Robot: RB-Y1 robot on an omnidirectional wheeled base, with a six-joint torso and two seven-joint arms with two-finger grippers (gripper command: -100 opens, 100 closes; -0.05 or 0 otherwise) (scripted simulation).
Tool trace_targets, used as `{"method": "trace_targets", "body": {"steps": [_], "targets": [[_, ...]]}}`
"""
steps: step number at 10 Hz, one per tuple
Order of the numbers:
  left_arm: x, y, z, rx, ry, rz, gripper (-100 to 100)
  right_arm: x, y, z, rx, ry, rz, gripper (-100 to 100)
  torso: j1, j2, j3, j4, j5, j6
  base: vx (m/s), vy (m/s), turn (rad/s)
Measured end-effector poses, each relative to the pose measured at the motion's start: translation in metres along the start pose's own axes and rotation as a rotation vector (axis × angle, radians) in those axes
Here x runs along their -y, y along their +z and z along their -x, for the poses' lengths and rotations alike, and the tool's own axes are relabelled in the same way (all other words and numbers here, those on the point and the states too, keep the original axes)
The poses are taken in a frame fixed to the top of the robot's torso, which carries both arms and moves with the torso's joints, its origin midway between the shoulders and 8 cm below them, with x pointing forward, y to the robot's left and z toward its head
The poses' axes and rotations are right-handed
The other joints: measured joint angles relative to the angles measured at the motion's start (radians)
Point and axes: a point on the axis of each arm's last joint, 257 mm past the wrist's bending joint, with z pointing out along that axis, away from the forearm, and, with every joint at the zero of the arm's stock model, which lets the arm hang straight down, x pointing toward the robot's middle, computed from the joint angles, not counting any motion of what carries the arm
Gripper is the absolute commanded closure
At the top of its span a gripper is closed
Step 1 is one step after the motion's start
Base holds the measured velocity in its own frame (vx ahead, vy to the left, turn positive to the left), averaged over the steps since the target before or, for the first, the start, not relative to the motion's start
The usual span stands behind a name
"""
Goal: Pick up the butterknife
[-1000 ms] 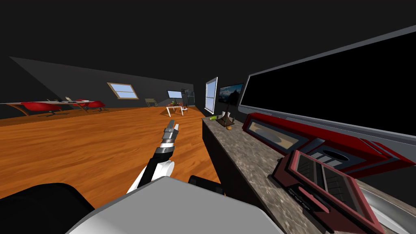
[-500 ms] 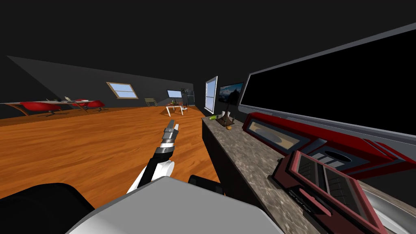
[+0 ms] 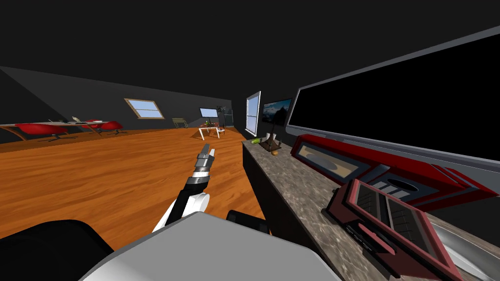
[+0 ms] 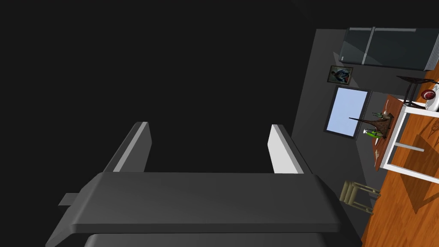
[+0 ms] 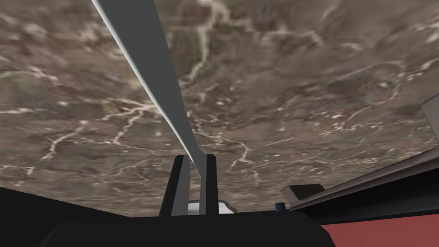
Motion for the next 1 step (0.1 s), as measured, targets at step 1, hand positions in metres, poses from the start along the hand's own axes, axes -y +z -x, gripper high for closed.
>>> {"method": "trace_targets", "body": {"steps": [1], "targets": [[0.0, 0.0, 0.0, 0.0, 0.0, 0.0, 0, -0.0012, -0.0001, 0.0007, 0.0, 0.001, 0.002, 0, -0.001, 0.0, 0.0, 0.0, 0.0, 0.0, 0.0, 0.0, 0.0]]}}
